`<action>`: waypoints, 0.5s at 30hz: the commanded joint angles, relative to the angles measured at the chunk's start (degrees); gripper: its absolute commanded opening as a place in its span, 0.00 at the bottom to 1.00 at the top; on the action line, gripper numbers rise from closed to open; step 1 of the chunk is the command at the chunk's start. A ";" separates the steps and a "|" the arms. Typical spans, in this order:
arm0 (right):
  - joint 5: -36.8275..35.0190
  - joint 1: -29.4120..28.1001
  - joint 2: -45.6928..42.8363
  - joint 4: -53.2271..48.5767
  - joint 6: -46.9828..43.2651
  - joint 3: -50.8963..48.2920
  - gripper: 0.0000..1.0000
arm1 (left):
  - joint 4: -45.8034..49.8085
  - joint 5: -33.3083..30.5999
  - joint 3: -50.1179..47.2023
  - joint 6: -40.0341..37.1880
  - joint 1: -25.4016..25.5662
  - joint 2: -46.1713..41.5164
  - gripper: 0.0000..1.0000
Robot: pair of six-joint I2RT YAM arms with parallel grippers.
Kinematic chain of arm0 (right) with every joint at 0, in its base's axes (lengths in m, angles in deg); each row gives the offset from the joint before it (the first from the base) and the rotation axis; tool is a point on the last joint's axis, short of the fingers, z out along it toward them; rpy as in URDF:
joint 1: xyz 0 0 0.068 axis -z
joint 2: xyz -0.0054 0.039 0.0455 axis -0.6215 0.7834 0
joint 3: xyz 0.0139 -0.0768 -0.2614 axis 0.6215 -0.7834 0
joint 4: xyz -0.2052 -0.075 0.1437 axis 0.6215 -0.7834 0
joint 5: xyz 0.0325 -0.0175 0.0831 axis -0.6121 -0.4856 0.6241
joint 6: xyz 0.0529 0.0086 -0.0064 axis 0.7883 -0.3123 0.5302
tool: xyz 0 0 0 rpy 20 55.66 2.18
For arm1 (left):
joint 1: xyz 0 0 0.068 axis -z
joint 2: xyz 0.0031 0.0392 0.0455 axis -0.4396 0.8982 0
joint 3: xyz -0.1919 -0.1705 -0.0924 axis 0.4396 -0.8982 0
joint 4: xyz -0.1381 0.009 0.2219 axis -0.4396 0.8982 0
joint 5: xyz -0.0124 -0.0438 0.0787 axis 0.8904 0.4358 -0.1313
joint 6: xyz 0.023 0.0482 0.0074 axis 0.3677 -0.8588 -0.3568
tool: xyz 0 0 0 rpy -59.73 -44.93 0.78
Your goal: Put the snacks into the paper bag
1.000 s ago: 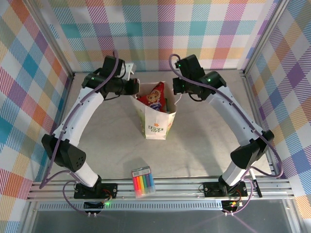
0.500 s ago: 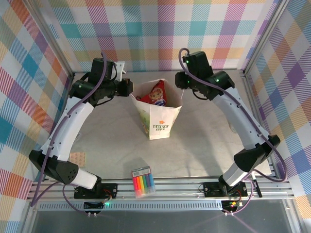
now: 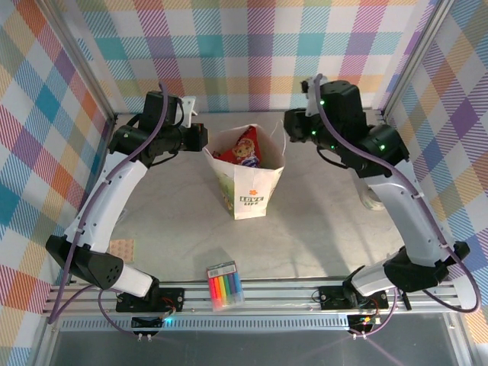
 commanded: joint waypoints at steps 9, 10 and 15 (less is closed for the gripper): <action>7.27 -3.61 19.32 0.23 -0.79 11.43 0.26 | -0.42 -0.22 -2.60 -0.09 -0.29 -4.19 0.07; 6.94 -3.57 20.85 -0.24 -1.02 12.88 0.26 | -0.41 -0.27 -2.96 -0.10 -0.42 -4.48 0.07; 5.09 -3.61 28.29 -4.06 -2.22 19.35 0.27 | -0.47 -0.21 -4.47 0.08 -1.07 -5.39 0.07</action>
